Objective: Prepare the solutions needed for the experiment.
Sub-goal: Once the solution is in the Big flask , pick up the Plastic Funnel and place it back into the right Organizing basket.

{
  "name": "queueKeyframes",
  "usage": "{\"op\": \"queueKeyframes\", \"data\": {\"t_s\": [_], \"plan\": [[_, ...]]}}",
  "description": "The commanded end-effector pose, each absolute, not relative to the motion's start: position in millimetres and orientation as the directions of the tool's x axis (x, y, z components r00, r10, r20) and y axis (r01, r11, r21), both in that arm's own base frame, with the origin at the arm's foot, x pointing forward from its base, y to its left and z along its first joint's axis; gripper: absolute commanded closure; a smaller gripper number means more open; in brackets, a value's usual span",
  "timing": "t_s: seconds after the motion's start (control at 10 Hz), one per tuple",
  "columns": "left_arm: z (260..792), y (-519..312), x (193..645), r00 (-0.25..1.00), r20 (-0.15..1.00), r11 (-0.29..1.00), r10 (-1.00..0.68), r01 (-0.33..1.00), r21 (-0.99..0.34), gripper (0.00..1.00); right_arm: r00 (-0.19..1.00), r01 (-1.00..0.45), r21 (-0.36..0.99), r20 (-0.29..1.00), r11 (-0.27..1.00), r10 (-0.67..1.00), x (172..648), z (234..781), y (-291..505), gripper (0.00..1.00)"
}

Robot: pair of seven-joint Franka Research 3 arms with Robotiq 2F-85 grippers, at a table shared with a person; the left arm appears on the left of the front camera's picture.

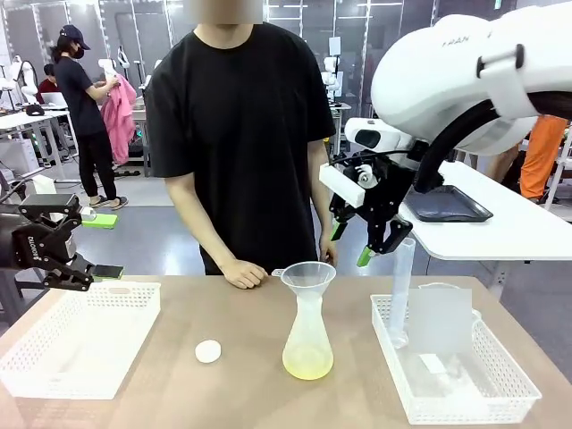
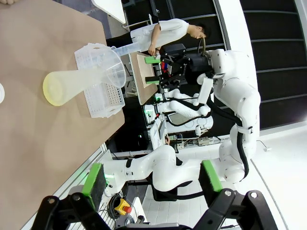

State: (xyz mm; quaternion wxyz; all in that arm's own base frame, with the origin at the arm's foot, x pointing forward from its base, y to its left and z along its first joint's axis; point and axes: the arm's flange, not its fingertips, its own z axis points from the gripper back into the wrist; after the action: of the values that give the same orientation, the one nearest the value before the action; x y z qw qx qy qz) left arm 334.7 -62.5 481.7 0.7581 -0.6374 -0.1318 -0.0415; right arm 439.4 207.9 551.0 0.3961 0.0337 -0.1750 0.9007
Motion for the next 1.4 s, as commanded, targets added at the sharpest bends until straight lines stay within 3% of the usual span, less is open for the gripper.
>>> {"op": "queueKeyframes", "data": {"t_s": [0.0, 0.2, 0.4, 0.5, 0.6, 1.2, 1.3], "plan": [[484, -64, 336, 0.961, 0.256, 0.163, 0.107, 0.237, -0.958, 0.00, -0.789, -0.613, -0.263, 0.156, -0.745, 0.594, 452, 550, 209, 0.29], [484, -64, 336, 0.961, 0.256, 0.163, 0.107, 0.237, -0.958, 0.00, -0.898, -0.437, -0.218, 0.049, -0.873, 0.438, 462, 540, 213, 0.29], [484, -64, 336, 0.961, 0.256, 0.163, 0.107, 0.237, -0.958, 0.00, -0.934, -0.353, -0.100, -0.016, -0.930, 0.356, 474, 532, 218, 0.29], [484, -64, 336, 0.961, 0.256, 0.163, 0.107, 0.237, -0.958, 0.00, -0.892, -0.448, -0.088, -0.028, -0.890, 0.451, 479, 533, 222, 0.29], [484, -64, 336, 0.961, 0.256, 0.163, 0.107, 0.237, -0.958, 0.00, -0.915, -0.403, -0.145, 0.034, -0.904, 0.403, 463, 529, 218, 0.29], [484, -64, 336, 0.961, 0.256, 0.163, 0.107, 0.237, -0.958, 0.00, -0.916, -0.400, -0.139, 0.024, -0.906, 0.400, 467, 531, 221, 0.29], [484, -64, 336, 0.961, 0.256, 0.163, 0.107, 0.237, -0.958, 0.00, -0.806, -0.591, -0.088, 0.102, -0.802, 0.583, 462, 530, 226, 0.29]]}}
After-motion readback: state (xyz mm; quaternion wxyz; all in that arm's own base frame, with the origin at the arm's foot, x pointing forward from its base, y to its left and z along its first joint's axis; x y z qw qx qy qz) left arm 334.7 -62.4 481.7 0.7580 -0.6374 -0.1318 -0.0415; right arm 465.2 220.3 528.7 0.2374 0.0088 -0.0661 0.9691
